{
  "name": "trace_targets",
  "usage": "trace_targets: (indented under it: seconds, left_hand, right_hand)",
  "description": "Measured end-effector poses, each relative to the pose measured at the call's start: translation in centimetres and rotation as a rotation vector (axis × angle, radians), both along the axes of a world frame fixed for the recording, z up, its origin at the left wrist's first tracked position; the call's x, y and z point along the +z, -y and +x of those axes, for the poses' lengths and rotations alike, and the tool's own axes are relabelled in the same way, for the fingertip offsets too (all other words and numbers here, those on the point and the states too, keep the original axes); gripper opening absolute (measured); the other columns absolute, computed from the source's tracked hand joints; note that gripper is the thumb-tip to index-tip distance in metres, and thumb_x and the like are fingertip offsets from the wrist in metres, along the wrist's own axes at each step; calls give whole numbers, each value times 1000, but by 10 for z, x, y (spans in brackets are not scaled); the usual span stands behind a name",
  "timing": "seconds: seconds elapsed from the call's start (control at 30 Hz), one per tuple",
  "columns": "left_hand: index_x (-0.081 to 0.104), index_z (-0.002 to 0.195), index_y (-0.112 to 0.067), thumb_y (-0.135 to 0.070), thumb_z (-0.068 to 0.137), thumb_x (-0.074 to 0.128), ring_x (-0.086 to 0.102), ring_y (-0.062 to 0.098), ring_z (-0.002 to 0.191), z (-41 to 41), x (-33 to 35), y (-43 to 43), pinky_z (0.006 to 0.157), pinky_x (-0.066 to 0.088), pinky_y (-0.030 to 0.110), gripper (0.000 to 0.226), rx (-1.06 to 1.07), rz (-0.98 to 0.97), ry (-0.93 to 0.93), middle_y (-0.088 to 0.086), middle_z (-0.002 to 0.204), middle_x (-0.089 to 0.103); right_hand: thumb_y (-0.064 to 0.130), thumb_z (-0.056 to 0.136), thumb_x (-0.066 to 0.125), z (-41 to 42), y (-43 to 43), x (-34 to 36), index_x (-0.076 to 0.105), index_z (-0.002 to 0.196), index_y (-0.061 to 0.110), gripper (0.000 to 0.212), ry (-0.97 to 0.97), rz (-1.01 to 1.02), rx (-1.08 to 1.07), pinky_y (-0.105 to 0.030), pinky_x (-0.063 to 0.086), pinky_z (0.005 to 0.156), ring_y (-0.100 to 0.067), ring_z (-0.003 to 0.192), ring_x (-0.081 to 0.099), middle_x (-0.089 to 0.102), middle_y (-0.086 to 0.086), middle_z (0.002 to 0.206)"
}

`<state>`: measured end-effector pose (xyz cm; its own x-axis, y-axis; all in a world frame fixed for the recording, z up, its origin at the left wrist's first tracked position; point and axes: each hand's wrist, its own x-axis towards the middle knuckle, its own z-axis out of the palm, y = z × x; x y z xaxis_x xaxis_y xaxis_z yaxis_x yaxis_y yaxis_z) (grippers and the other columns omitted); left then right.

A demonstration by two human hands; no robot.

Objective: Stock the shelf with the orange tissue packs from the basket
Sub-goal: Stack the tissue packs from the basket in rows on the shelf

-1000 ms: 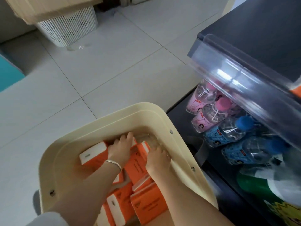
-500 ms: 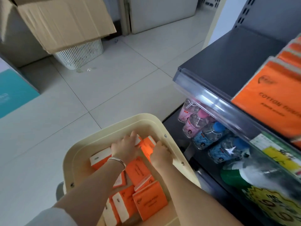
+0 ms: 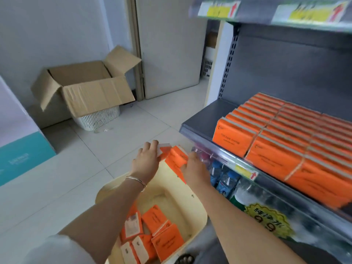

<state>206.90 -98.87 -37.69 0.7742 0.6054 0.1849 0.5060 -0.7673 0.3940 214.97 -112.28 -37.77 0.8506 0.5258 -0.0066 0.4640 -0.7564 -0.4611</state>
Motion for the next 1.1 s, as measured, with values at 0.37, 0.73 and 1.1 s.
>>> trace_targets:
  seconds: [0.37,0.73,1.1]
  left_hand:
    - [41,115,-3,-40,83,68,58,32,95,10,120,80,73,43,35,55,-229,-278,446,15,108,58]
    - [39,120,-5,-23,91,57,54,38,96,54,167,213,77,41,43,38,-524,-172,476,20,104,56]
    - [48,118,0,-15,86,63,46,42,100,116,184,324,86,36,43,39,-663,78,491,22,108,47]
  right_hand:
    - [16,91,45,9,104,119,38,137,11,47,119,461,-187,-39,42,88,-36,114,53,54,-19,128]
    - [42,87,60,26,254,142,45,127,19,48,214,553,-432,-43,47,90,-30,112,56,56,-6,124]
    - [32,87,64,51,415,152,49,128,18,46,362,355,-666,-43,40,92,-37,115,45,49,-13,124]
